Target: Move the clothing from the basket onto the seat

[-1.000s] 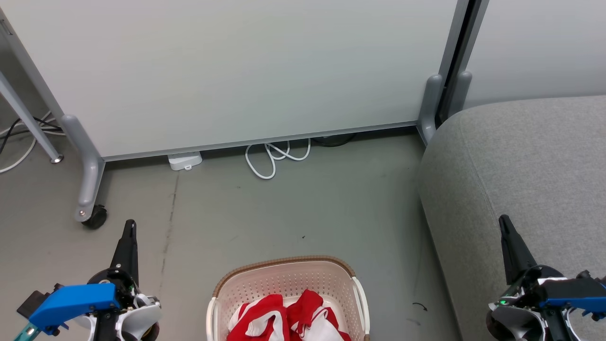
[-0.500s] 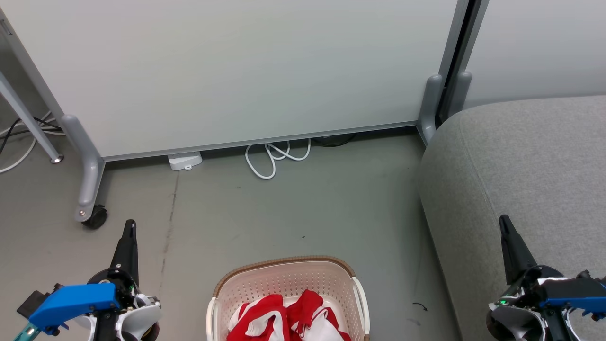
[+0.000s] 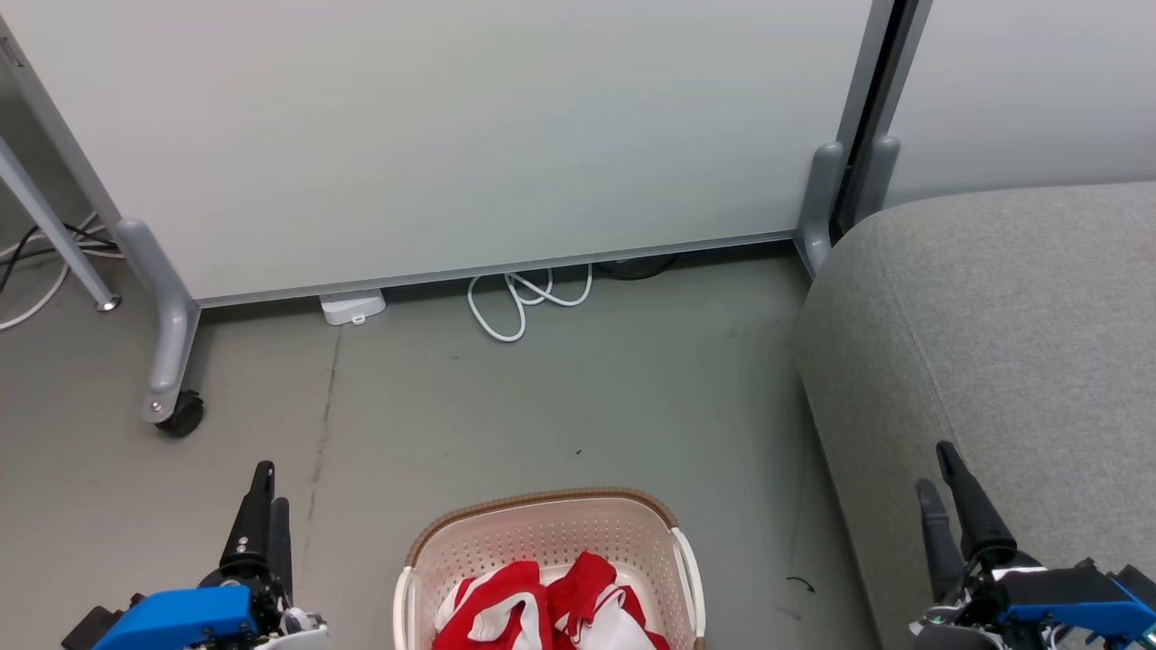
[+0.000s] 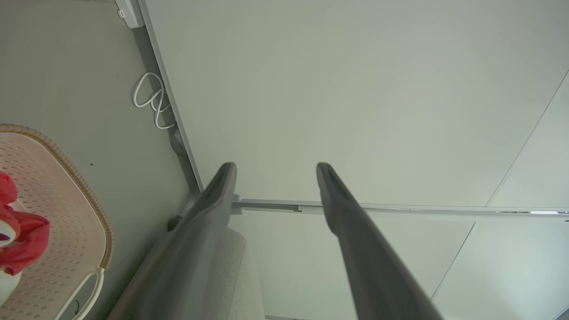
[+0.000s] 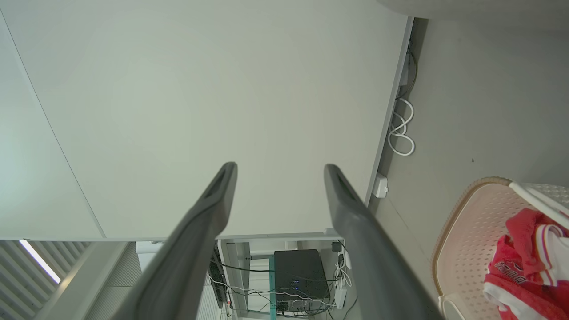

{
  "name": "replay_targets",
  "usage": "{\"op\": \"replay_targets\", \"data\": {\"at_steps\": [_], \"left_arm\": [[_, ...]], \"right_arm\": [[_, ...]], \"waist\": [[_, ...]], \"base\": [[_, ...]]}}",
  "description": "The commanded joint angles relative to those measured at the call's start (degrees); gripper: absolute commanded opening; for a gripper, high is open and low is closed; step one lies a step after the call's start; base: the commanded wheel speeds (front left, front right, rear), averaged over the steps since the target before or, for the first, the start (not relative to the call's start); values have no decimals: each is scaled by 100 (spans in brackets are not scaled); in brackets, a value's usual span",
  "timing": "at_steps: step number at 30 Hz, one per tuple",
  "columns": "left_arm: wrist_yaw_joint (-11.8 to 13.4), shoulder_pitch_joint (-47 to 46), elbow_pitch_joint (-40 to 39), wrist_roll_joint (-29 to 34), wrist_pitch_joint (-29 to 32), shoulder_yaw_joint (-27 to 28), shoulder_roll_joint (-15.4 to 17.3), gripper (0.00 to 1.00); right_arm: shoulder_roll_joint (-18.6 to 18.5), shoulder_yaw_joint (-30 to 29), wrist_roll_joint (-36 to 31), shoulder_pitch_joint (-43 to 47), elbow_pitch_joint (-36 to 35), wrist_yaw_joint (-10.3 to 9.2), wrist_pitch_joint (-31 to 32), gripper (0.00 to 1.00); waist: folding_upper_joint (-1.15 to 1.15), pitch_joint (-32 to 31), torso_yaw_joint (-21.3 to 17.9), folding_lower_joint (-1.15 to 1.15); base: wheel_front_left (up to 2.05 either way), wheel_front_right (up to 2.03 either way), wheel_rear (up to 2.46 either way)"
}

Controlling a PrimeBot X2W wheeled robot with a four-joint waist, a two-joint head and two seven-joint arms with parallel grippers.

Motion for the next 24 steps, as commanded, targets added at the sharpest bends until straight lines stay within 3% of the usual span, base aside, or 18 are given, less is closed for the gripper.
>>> {"op": "replay_targets", "data": {"at_steps": [1,6,14,24], "left_arm": [[5,-144,-121,71,-56,-28,39,100],[57,-152,-153,366,-191,-67,43,100],[170,-131,-257,1366,-393,-159,48,100],[191,-98,-328,2710,-622,-351,71,100]], "right_arm": [[-19,50,-75,-138,-111,7,-56,100],[-22,148,-383,-178,-70,8,-190,100],[-28,234,-1124,-227,-36,10,-392,100],[-36,326,-2574,-263,-8,12,-621,100]], "waist": [[0,1,1,0],[0,4,4,0],[0,9,10,0],[0,2,30,0]], "base": [[0,0,0],[0,0,0],[0,0,0],[0,0,0]]}}
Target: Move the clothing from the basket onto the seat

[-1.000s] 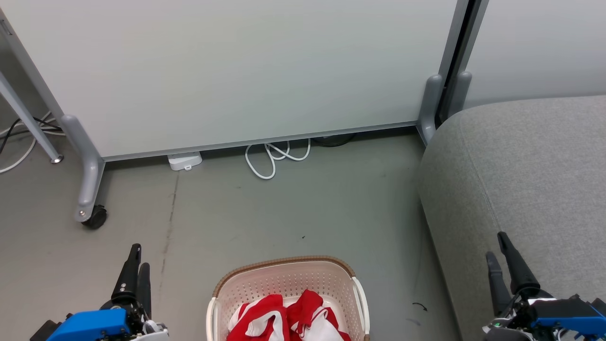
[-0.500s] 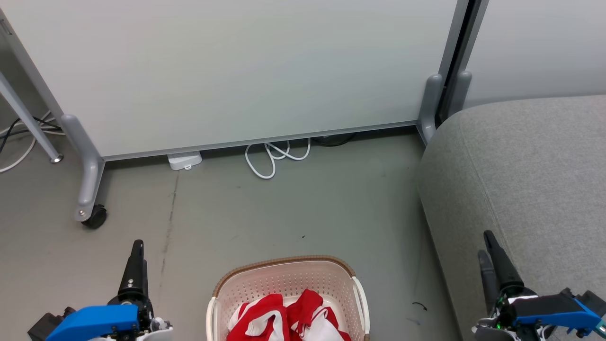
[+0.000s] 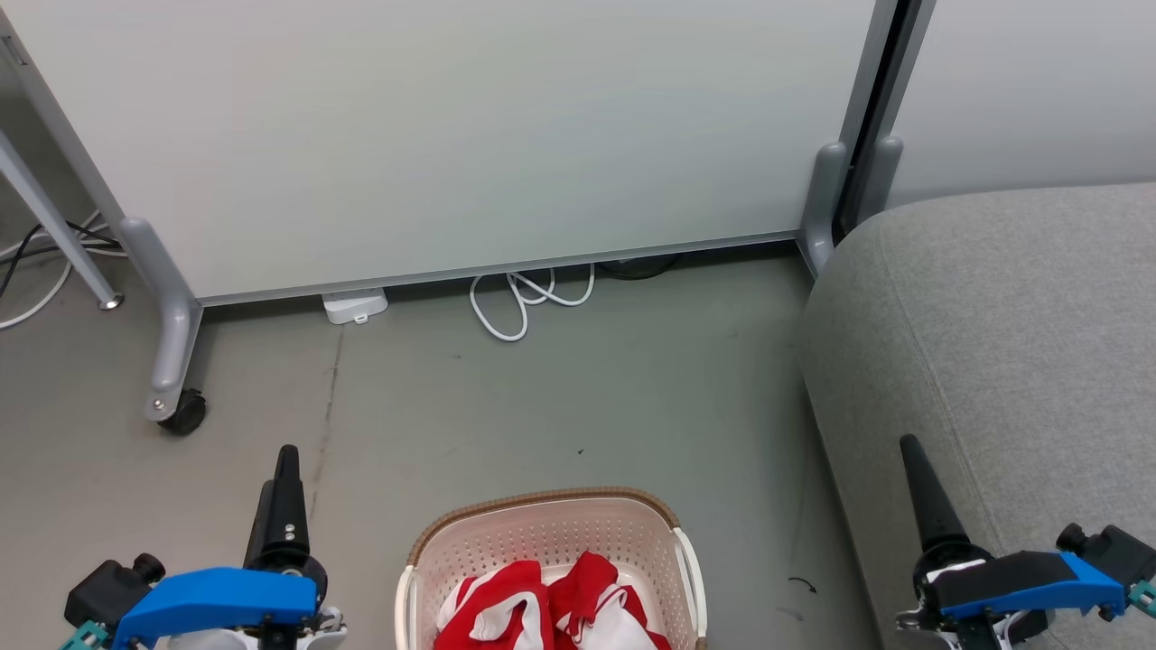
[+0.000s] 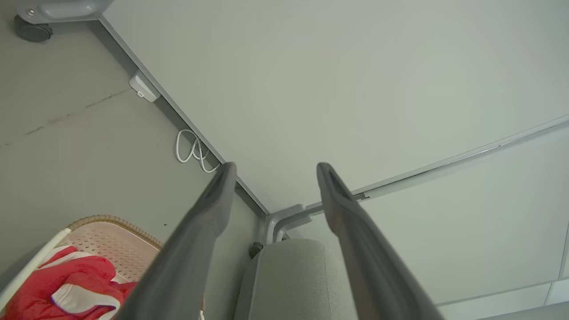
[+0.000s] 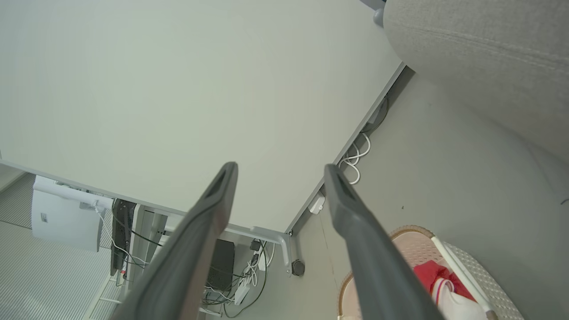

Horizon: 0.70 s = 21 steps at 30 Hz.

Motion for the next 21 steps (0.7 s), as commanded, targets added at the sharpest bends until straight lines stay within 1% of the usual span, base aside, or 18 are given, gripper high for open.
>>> {"op": "replay_targets", "data": {"at_steps": [1,9,21], "left_arm": [[-2,-93,-123,249,-59,-32,51,100],[-12,-67,-137,1157,-224,-164,92,100],[22,-67,-86,2221,-447,-302,122,100]], "right_arm": [[-34,31,-251,-161,-61,12,-60,100],[-39,117,-1206,-195,-23,14,-155,100],[-47,199,-2199,-181,-128,16,-237,100]], "waist": [[0,-1,3,0],[0,6,15,0],[0,14,44,0]], "base": [[0,0,0],[0,0,0],[0,0,0]]}}
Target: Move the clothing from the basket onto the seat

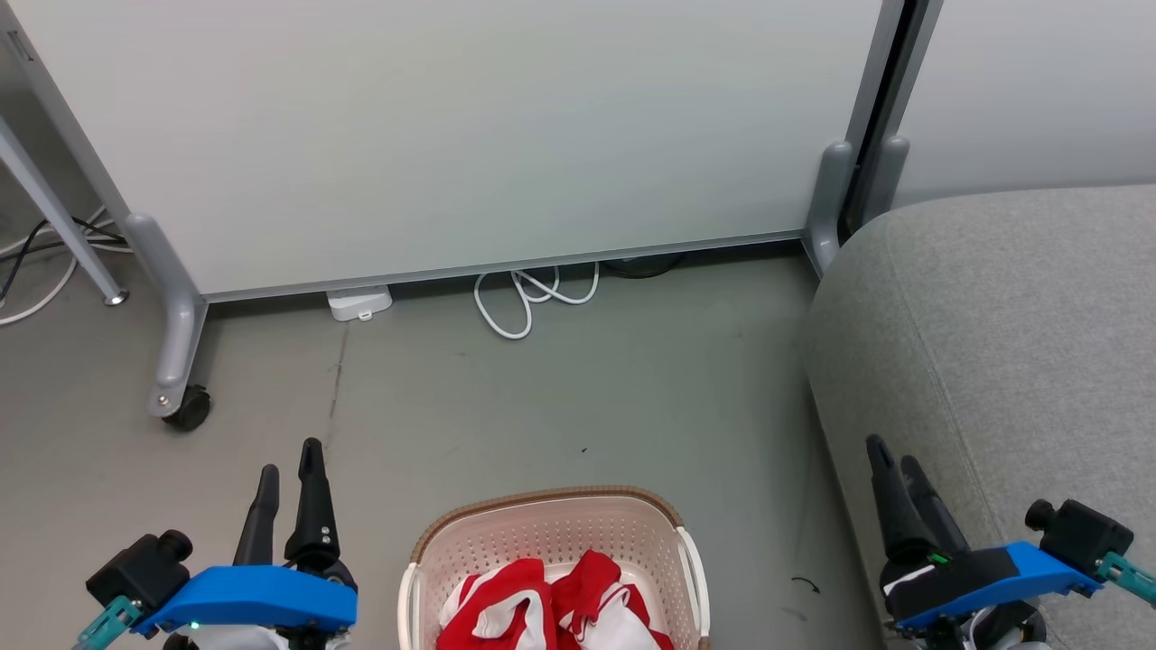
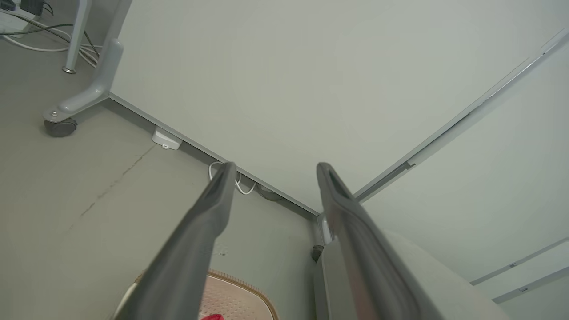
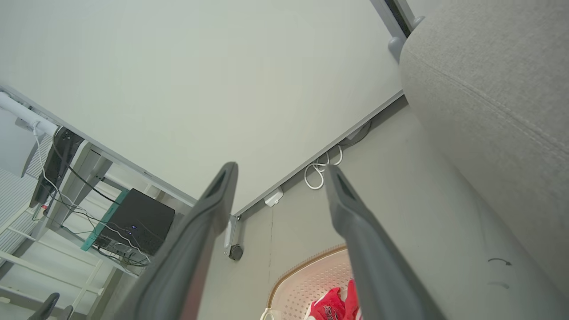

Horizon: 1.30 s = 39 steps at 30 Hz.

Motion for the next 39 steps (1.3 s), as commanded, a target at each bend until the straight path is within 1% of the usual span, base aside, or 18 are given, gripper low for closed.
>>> {"op": "replay_targets", "data": {"at_steps": [1,18,39], "left_arm": [[8,-69,-55,203,-59,-33,47,100],[-17,-111,50,1312,-336,-171,92,100],[-9,-76,159,2265,-606,-252,81,100]], "right_arm": [[-40,19,-198,-141,-94,15,-50,100],[-50,37,-1221,-193,-67,15,-189,100],[-58,67,-2245,-184,0,18,-353,100]], "waist": [[0,3,4,0],[0,40,18,0],[0,56,28,0]], "base": [[0,0,0],[0,0,0],[0,0,0]]}}
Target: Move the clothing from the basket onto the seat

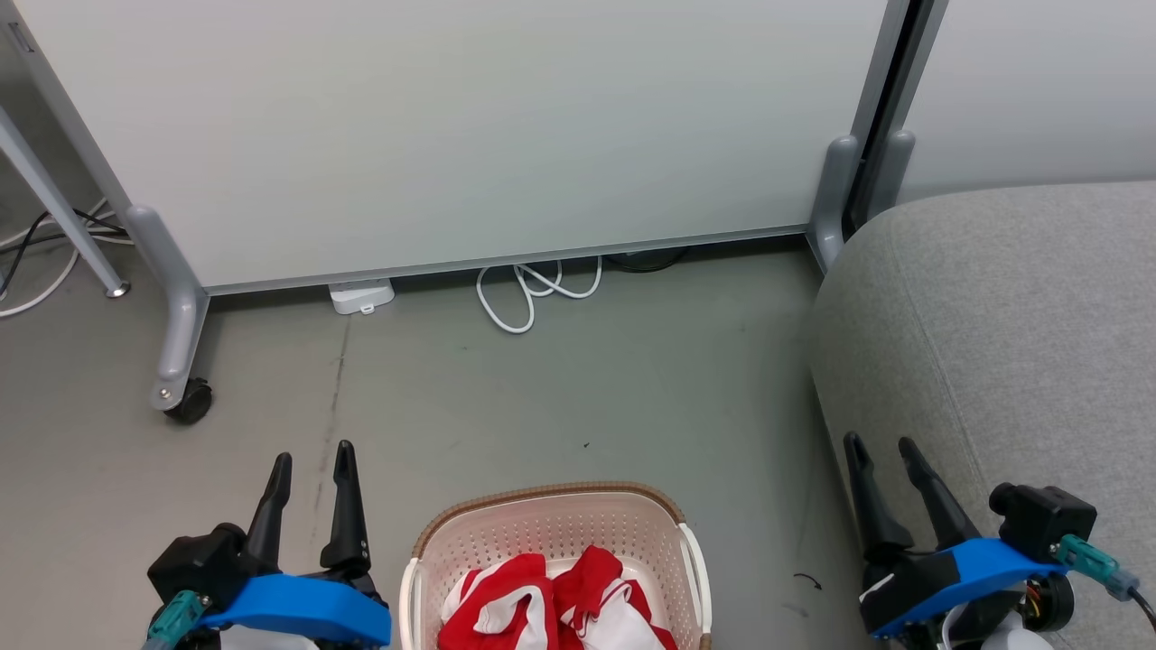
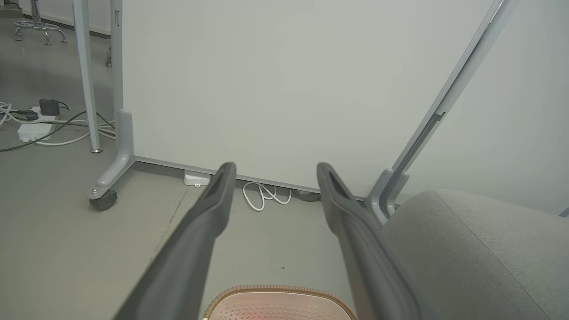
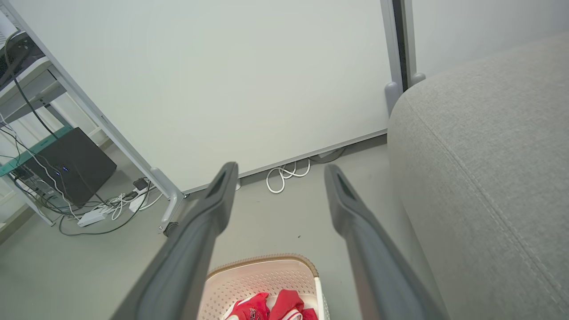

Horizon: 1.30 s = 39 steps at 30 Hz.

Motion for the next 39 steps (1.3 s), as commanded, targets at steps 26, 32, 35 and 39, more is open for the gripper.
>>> {"op": "replay_targets", "data": {"at_steps": [26,32,35,39], "left_arm": [[-46,-64,251,892,-321,-85,6,100],[-40,-57,298,1068,-384,-106,0,100],[-30,-72,310,1116,-405,-113,-4,100],[-26,-82,315,1087,-405,-112,-10,100]], "right_arm": [[-50,-28,-1212,-100,50,14,-207,100],[-51,-4,-1446,-109,47,15,-237,100],[-52,6,-1499,-96,43,15,-258,100],[-51,21,-1473,-91,41,15,-265,100]], "waist": [[0,-9,-12,0],[0,-28,-19,0],[0,-22,-16,0],[0,-16,-16,0]], "base": [[0,0,0],[0,0,0],[0,0,0],[0,0,0]]}}
